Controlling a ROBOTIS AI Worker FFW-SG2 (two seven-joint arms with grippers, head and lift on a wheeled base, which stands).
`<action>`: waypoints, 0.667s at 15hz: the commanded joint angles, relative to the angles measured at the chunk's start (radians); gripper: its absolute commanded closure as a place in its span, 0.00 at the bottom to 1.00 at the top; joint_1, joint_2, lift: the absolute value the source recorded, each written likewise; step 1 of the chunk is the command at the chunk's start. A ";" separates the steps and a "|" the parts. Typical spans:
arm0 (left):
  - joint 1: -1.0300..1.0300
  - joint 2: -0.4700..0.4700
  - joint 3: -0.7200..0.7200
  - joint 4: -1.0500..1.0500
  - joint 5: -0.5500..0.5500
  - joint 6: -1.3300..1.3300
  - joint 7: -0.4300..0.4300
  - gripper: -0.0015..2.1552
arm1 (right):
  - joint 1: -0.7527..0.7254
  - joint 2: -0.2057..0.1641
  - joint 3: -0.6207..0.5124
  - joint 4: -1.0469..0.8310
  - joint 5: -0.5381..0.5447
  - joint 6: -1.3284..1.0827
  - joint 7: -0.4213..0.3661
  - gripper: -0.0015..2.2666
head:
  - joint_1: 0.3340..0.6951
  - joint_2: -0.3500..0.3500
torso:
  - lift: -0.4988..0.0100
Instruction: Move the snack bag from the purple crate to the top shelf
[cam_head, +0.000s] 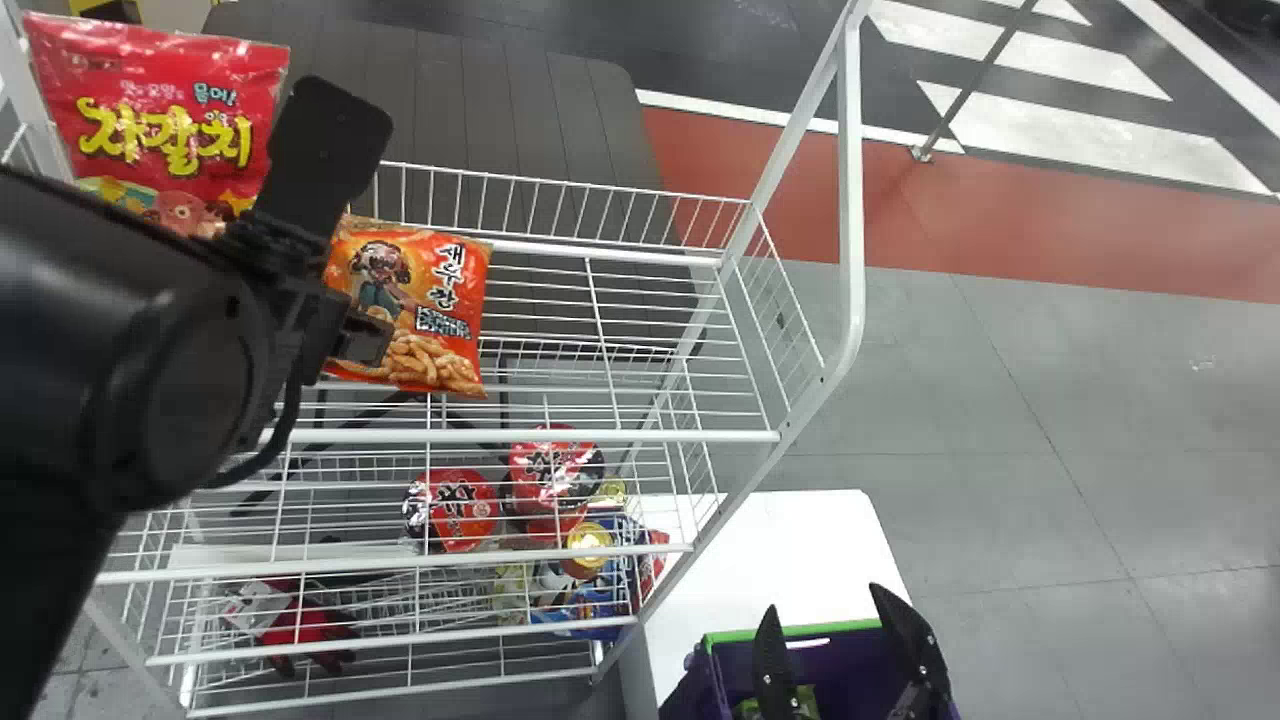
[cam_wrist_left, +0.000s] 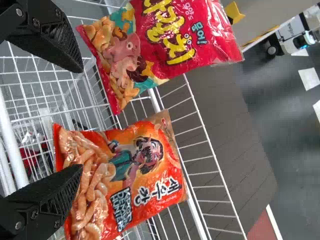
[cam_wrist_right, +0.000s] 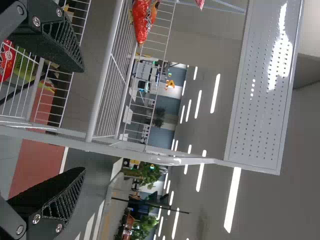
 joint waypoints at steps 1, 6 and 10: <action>-0.063 -0.003 0.011 0.078 0.088 0.010 0.041 0.07 | -0.007 0.000 0.004 0.012 0.004 -0.004 -0.001 0.05 | 1.00 0.00 | 0.98; -0.100 -0.003 0.056 0.092 0.307 0.010 0.063 0.07 | -0.051 -0.003 0.026 0.075 0.016 -0.020 -0.004 0.05 | 1.00 0.00 | 0.98; -0.121 -0.003 0.146 0.136 0.539 0.010 0.054 0.07 | -0.062 -0.003 0.047 0.082 0.028 -0.020 -0.009 0.05 | 1.00 0.00 | 0.98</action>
